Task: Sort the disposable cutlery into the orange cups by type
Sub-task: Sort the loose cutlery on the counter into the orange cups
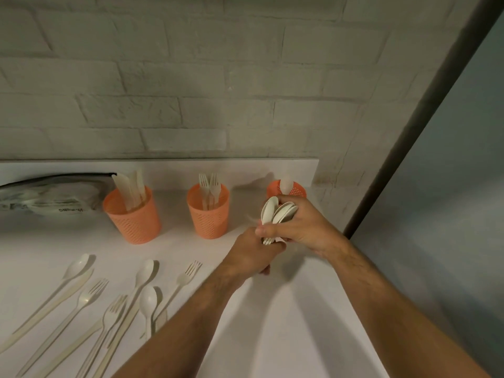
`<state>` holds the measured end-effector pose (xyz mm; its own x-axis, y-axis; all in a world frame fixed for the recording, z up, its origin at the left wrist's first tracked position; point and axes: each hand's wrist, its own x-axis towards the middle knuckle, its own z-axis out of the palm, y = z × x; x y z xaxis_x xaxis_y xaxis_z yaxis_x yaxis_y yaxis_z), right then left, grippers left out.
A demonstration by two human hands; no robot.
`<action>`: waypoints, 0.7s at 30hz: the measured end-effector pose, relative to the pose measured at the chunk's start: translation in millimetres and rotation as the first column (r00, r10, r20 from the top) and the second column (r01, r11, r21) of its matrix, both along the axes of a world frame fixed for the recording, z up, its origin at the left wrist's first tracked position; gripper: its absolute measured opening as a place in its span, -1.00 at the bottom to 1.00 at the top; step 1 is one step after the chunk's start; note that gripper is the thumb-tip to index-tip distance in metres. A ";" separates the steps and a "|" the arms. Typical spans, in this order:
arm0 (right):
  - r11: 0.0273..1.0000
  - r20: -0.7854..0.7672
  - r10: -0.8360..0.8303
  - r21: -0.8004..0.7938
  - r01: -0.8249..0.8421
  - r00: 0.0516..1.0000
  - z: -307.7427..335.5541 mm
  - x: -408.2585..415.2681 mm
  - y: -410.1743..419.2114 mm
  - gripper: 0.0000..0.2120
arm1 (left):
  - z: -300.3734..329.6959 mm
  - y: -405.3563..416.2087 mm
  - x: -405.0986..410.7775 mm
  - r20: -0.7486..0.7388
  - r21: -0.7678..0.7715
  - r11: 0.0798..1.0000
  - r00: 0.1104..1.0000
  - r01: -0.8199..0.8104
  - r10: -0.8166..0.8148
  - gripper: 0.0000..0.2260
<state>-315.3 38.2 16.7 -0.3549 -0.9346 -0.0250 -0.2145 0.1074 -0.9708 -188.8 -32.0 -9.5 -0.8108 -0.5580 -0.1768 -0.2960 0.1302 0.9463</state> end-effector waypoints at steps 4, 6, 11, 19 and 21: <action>0.998 -0.183 -0.043 -0.043 0.036 0.982 10.0 -3.5 -6.3 -0.76 | -10.1 -0.8 -12.0 -0.033 -0.135 0.984 0.993 -0.115 0.112 -0.88; 0.992 -0.206 -0.092 -0.107 0.071 0.974 25.1 -15.1 -9.5 -0.78 | -12.0 -4.8 -16.7 -0.057 -0.169 0.977 0.991 -0.131 0.123 -0.89; 0.945 -0.204 -0.290 -0.218 0.246 0.935 73.5 -70.4 -19.3 -0.80 | -38.1 -19.4 -2.6 0.158 -0.525 0.850 0.986 0.043 0.048 -0.46; 0.930 -0.375 -0.299 0.089 0.356 0.877 25.7 -105.3 -48.1 -0.59 | -75.6 -20.1 14.9 0.411 -0.556 0.757 0.905 0.343 -0.108 -0.39; 0.929 -0.371 -0.262 0.153 0.337 0.891 16.2 -107.5 -49.3 -0.50 | -78.2 -20.5 14.7 0.409 -0.544 0.770 0.907 0.334 -0.104 -0.38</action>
